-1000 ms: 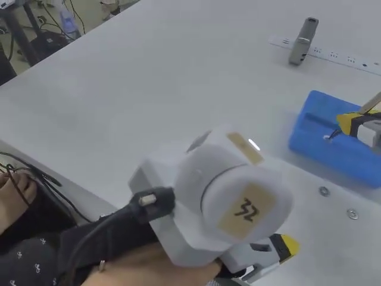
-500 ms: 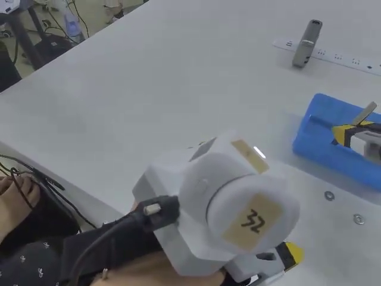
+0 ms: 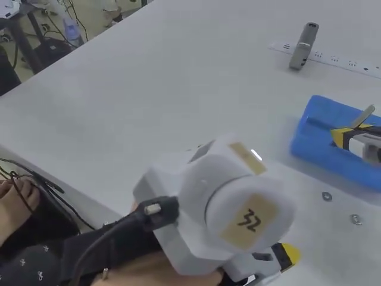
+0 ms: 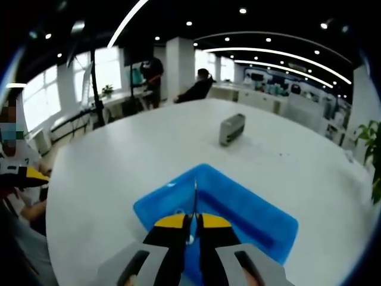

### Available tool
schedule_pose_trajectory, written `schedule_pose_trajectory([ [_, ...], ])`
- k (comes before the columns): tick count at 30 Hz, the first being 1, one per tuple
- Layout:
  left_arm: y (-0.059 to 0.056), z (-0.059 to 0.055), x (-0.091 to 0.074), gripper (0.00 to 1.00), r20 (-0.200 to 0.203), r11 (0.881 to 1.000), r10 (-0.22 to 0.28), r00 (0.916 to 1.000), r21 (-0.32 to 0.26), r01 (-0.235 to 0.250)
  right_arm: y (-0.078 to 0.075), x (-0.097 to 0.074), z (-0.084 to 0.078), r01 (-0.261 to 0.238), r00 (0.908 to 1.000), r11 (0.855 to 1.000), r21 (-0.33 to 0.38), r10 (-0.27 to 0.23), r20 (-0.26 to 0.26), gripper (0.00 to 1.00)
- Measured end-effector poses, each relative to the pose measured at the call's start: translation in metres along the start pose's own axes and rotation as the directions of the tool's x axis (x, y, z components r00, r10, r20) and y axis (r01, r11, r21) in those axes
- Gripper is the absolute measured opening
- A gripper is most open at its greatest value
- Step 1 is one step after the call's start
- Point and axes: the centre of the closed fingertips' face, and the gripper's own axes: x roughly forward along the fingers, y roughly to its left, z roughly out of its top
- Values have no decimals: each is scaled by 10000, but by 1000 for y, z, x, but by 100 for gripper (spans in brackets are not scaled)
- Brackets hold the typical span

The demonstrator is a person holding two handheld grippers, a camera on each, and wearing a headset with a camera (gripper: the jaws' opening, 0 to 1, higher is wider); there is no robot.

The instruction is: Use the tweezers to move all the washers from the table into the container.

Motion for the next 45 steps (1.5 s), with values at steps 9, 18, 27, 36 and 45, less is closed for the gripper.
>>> schedule_pose_trajectory([
  [9, -1, -2, 0, 98, -90, 10000, -16, 10000, 46, 16, 13, -34, 25, -268, 9959, 9996, 129, 255, 869, 3],
  [18, 3, -2, 0, 98, -16, 9999, 89, 10000, -49, -89, 44, -65, 22, -761, 9908, 9971, -63, 763, 1121, 3],
  [27, 4, -3, 0, 98, -6, 9999, 104, 9999, -53, -104, 53, -63, -19, -863, 9958, 9963, -5, 862, 294, 4],
  [36, 5, -3, 0, 98, 44, 9998, 146, 9999, -113, -145, 57, -52, -42, -833, 9962, 9960, -317, 825, -271, 4],
  [45, 4, -3, 0, 98, 2, 9999, 97, 10000, -112, -97, 56, -49, -43, -792, 9960, 9956, -510, 769, -456, 4],
])
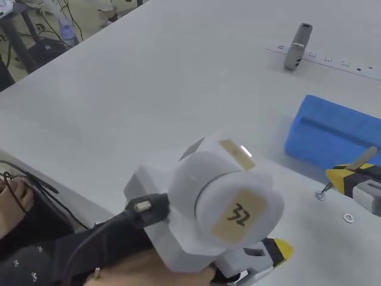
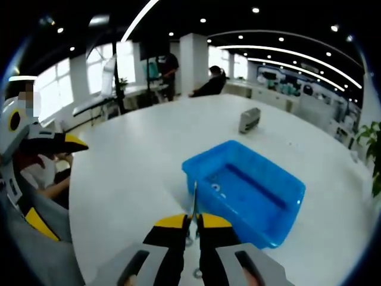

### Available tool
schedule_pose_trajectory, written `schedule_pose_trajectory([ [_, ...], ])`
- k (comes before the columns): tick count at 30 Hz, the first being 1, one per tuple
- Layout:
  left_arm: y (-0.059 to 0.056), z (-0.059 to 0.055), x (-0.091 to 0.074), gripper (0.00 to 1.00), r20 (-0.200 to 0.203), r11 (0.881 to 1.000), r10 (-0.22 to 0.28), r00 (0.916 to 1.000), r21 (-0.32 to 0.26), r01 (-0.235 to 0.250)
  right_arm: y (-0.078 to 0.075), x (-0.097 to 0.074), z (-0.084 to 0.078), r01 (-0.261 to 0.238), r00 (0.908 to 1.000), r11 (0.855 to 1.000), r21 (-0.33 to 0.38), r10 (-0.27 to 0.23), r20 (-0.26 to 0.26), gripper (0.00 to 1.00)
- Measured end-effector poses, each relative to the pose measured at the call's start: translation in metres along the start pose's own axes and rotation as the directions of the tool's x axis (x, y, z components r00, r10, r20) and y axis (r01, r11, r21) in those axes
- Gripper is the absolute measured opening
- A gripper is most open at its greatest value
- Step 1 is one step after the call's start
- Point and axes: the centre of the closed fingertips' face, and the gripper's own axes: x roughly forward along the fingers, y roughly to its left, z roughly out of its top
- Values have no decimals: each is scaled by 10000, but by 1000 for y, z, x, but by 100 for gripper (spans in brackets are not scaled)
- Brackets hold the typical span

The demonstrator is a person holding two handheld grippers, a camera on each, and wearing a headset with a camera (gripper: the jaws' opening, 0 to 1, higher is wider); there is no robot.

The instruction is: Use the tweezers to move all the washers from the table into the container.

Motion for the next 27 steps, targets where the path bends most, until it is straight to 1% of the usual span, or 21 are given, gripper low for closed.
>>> schedule_pose_trajectory([
  [2, 0, 0, 0, 98, -28, 10000, -17, 10000, 12, 17, 0, 0, -2, -47, 10000, 10000, 50, 47, -62, 4],
  [4, -1, 0, 0, 98, -43, 10000, -14, 10000, 27, 14, -1, 0, -4, 16, 9999, 10000, -49, -16, -111, 4],
  [7, -1, 0, 0, 98, -40, 10000, -18, 10000, 16, 18, -2, 0, -4, 14, 10000, 10000, -61, -15, -79, 4],
  [13, -1, 0, 0, 98, -42, 10000, -8, 10000, -3, 8, 0, 0, -3, 12, 10000, 9999, -160, -13, -34, 4],
  [17, 0, 0, 1, 98, -51, 10000, -4, 10000, -12, 4, 0, 1, -2, -27, 10000, 9998, -180, 26, -89, 3],
  [20, 0, 0, 1, 98, -40, 10000, 8, 10000, -27, -9, -2, 1, -2, -92, 9998, 9999, -61, 91, -158, 3],
  [24, 1, 1, 1, 98, -19, 10000, 36, 10000, -64, -36, 0, -4, 7, -136, 9999, 9999, -57, 136, 18, 3],
  [27, 1, 0, 1, 98, -18, 10000, 25, 10000, -87, -25, 0, -9, 19, -176, 9995, 9998, -63, 178, 274, 3],
])
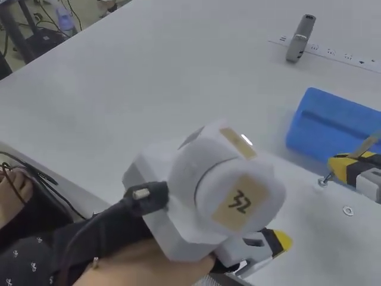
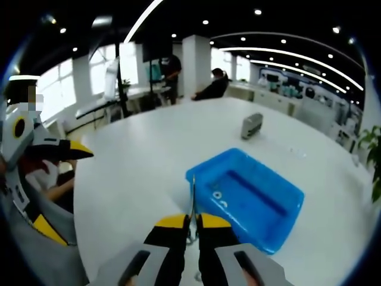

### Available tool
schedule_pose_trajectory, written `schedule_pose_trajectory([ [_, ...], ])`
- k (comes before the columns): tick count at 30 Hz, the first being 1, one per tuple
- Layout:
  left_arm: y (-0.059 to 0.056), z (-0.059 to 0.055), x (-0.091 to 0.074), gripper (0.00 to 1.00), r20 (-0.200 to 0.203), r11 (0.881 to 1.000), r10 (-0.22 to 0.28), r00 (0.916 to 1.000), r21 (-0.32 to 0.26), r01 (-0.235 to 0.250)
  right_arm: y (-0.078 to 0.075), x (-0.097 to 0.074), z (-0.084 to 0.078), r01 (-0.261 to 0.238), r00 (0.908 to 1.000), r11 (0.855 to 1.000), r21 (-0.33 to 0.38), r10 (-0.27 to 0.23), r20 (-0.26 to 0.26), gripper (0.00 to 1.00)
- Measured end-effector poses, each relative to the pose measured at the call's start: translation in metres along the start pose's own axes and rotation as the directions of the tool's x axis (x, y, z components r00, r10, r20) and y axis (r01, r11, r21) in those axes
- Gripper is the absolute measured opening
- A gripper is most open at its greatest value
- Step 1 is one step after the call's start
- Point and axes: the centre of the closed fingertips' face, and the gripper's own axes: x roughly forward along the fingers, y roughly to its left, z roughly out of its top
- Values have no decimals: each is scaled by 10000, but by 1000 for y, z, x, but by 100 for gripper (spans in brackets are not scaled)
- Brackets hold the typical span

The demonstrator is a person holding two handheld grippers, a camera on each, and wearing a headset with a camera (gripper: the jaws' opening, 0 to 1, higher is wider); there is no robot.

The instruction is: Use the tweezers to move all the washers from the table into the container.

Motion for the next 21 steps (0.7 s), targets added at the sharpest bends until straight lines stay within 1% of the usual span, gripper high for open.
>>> schedule_pose_trajectory([
  [1, 0, 0, 0, 98, -21, 10000, -22, 10000, 7, 22, -1, -2, 6, 29, 9999, 10000, 37, -29, 165, 3],
  [4, 0, -1, 0, 98, -36, 10000, -26, 10000, 40, 26, -7, -5, 18, 186, 9990, 9998, -14, -185, 414, 3],
  [7, 0, 0, 0, 98, 33, 10000, -21, 10000, -39, 21, -20, -8, 36, 536, 9952, 9985, -65, -529, 829, 3],
  [10, 0, 2, -1, 98, 124, 10000, -24, 9999, -70, 25, -31, -10, 46, 862, 9905, 9963, -12, -856, 1072, 3],
  [12, 1, 1, -1, 98, 73, 10000, -4, 10000, -44, 4, -42, -10, 49, 1126, 9864, 9936, 128, -1134, 1194, 3],
  [14, 1, 2, -1, 98, 104, 10000, 10, 9999, -53, -10, -50, -9, 51, 1272, 9835, 9912, 356, -1307, 1249, 3],
  [17, 1, 2, -1, 98, 131, 10000, 18, 9999, -95, -16, -57, -8, 50, 1511, 9797, 9870, 545, -1569, 1251, 3],
  [18, 1, 1, -1, 98, 109, 10000, 24, 9999, -84, -24, -57, -8, 49, 1546, 9791, 9865, 545, -1604, 1252, 3],
  [19, 2, 1, -1, 98, 115, 10000, 41, 9999, -60, -40, -63, -5, 47, 1576, 9789, 9858, 572, -1636, 1224, 3],
  [21, 1, 2, -1, 98, 137, 10000, 24, 9999, -68, -23, -66, -2, 44, 1660, 9784, 9844, 579, -1717, 1155, 3],
])
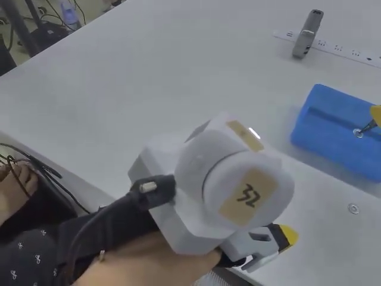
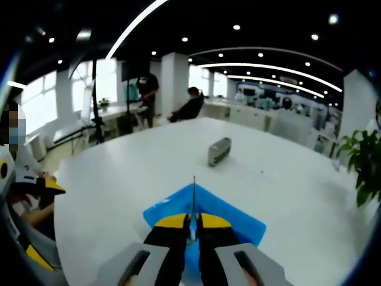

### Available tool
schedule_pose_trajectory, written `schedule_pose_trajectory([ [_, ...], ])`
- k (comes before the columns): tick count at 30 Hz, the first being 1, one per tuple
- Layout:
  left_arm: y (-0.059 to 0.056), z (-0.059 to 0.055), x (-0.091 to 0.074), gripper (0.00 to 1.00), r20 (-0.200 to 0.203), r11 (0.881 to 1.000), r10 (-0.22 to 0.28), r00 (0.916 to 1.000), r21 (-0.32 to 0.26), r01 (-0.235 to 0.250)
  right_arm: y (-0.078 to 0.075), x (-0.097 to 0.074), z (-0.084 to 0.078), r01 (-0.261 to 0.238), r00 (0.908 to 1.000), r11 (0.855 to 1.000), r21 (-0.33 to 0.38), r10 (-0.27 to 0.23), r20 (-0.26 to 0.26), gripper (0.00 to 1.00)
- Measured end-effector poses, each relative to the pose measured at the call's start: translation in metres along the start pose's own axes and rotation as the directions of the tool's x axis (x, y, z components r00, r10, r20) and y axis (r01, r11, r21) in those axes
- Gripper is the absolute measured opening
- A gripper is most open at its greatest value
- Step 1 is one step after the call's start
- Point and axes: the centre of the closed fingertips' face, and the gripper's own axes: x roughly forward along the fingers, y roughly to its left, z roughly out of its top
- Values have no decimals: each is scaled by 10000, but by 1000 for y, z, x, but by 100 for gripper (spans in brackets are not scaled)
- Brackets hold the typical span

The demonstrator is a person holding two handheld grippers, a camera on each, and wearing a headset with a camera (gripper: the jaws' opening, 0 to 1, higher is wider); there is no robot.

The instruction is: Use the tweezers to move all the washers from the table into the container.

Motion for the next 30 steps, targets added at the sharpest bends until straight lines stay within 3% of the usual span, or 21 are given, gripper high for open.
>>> schedule_pose_trajectory([
  [12, -1, -1, 0, 98, -49, 10000, -65, 10000, 64, 65, -2, 12, -26, -71, 9977, 9999, 101, 78, -676, 3],
  [30, -3, 0, 0, 98, -76, 9999, -114, 9999, 121, 115, -3, 31, -42, -172, 9953, 9992, 356, 206, -950, 3],
])
